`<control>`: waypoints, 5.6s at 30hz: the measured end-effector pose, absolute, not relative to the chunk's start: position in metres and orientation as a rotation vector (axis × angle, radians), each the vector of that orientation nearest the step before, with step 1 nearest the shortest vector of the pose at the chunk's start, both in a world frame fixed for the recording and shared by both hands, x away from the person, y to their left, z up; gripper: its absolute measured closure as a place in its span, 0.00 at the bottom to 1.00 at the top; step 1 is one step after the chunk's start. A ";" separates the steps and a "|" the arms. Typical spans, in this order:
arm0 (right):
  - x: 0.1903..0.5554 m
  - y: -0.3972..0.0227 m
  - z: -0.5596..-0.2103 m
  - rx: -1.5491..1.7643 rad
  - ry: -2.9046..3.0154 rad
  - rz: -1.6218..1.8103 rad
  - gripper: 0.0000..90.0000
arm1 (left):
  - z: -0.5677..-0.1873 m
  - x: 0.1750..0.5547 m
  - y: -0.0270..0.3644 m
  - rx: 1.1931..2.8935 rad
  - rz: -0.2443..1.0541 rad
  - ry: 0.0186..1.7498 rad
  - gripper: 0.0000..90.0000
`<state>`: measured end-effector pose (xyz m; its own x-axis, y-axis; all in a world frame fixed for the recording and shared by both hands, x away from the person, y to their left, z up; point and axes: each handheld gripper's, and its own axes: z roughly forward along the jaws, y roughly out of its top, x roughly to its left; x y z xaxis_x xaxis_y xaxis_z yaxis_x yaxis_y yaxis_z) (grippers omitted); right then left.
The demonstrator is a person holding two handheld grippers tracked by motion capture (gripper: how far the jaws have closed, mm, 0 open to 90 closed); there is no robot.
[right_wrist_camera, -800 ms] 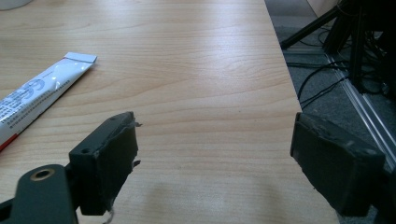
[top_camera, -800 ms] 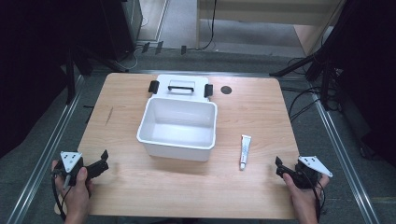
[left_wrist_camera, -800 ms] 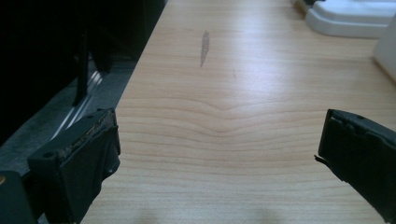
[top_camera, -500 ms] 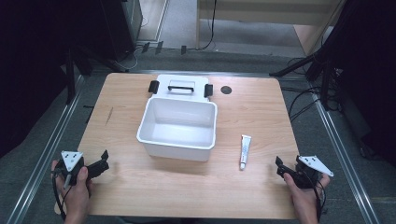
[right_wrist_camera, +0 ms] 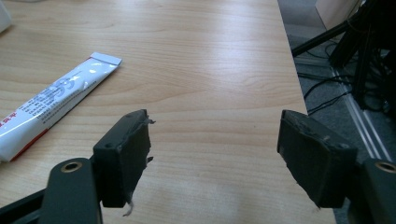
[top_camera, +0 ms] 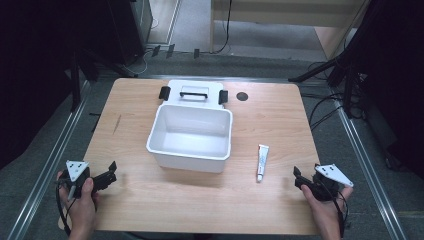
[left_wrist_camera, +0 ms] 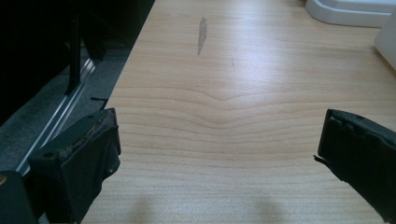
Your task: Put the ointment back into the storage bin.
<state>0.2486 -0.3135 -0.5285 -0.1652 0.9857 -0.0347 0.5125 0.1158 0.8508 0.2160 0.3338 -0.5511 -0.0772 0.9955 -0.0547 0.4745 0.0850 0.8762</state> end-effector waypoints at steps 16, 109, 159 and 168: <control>0.262 -0.289 -0.490 1.467 2.030 0.765 0.29 | -0.551 0.212 0.331 1.454 0.951 1.601 0.00; 0.363 -0.173 -0.506 1.589 2.692 -0.008 0.80 | -0.551 0.210 0.328 1.519 0.959 1.532 0.00; 0.366 -0.154 -0.351 0.687 2.877 0.276 0.80 | -0.551 0.211 0.328 1.519 0.949 1.537 0.00; 0.371 -0.135 -0.330 0.566 2.879 0.326 0.80 | -0.551 0.211 0.328 1.518 0.945 1.537 0.00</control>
<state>0.3706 -0.1348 -0.3295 -0.9091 0.3917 -0.1419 0.3500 0.9028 0.2498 0.2112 0.3283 -0.5508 0.0002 0.9998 -0.0195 0.4340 0.0175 0.9007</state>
